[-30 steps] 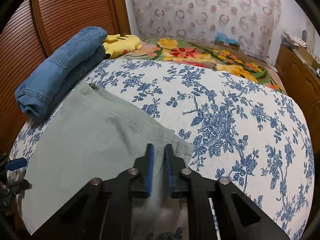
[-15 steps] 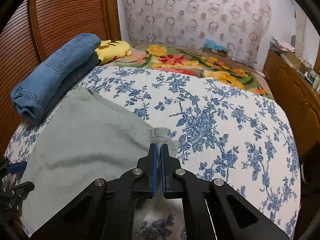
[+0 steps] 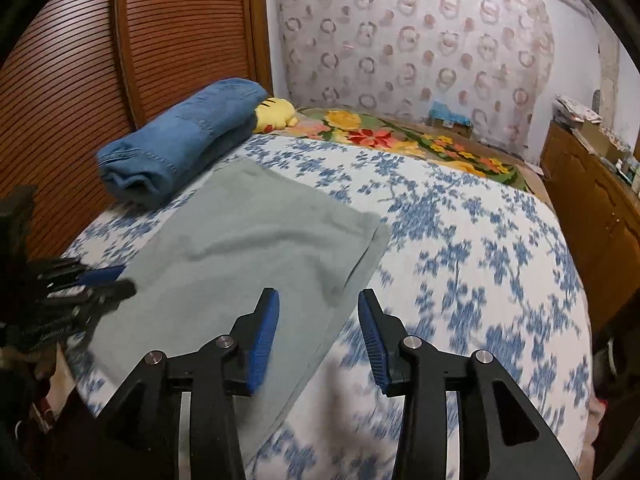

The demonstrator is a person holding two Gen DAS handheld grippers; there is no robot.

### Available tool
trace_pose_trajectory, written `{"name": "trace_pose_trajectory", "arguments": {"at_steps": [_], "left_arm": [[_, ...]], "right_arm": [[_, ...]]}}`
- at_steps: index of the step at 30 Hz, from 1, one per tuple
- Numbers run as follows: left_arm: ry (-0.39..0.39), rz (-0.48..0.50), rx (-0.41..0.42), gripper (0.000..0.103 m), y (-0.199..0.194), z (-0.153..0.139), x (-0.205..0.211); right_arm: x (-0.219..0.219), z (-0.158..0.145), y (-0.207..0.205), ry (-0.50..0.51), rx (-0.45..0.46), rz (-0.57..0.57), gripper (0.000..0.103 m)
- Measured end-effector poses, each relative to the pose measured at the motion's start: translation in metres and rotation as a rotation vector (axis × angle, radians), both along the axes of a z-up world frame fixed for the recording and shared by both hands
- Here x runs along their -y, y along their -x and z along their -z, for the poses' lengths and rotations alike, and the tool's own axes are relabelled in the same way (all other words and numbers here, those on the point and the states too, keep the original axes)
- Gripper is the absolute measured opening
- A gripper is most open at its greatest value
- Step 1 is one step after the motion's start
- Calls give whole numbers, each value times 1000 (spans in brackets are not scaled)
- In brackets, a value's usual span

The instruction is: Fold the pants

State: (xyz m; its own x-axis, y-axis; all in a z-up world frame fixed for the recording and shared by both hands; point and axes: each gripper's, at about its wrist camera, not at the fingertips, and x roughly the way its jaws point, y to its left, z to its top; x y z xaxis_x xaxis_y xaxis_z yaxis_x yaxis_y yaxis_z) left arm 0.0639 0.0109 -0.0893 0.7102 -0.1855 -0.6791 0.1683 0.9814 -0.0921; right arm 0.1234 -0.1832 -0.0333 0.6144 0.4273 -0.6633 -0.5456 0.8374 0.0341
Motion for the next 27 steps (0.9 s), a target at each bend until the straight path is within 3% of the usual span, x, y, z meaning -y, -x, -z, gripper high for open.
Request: {"name": "trace_pose_trajectory", "arguments": {"at_steps": [5,7,8,10,11,18,27], "left_arm": [[-13,-7,16,20,15,-10,0],[-22,-3,26,43,18,-13,0],[-20,2,34,50,20,-15,0],[-24,4,46,81,23,-18,-1],[-29,-4,52,85,24,-18,-2],[-44,-6,15,86,30,-6,-3],[30,25,-38,86,42,12,-3]], "right_arm": [[11,2,28,-9,16,7,43],[14,3,35,-14,9,4,43],[14,3,39,-14,11,5,43],[14,4,45,-9,18,8,43],[14,5,51,-3,21,11,43],[6,16,74,-8,-26,-9,43],[1,34,76,-20,-103,-7,43]]}}
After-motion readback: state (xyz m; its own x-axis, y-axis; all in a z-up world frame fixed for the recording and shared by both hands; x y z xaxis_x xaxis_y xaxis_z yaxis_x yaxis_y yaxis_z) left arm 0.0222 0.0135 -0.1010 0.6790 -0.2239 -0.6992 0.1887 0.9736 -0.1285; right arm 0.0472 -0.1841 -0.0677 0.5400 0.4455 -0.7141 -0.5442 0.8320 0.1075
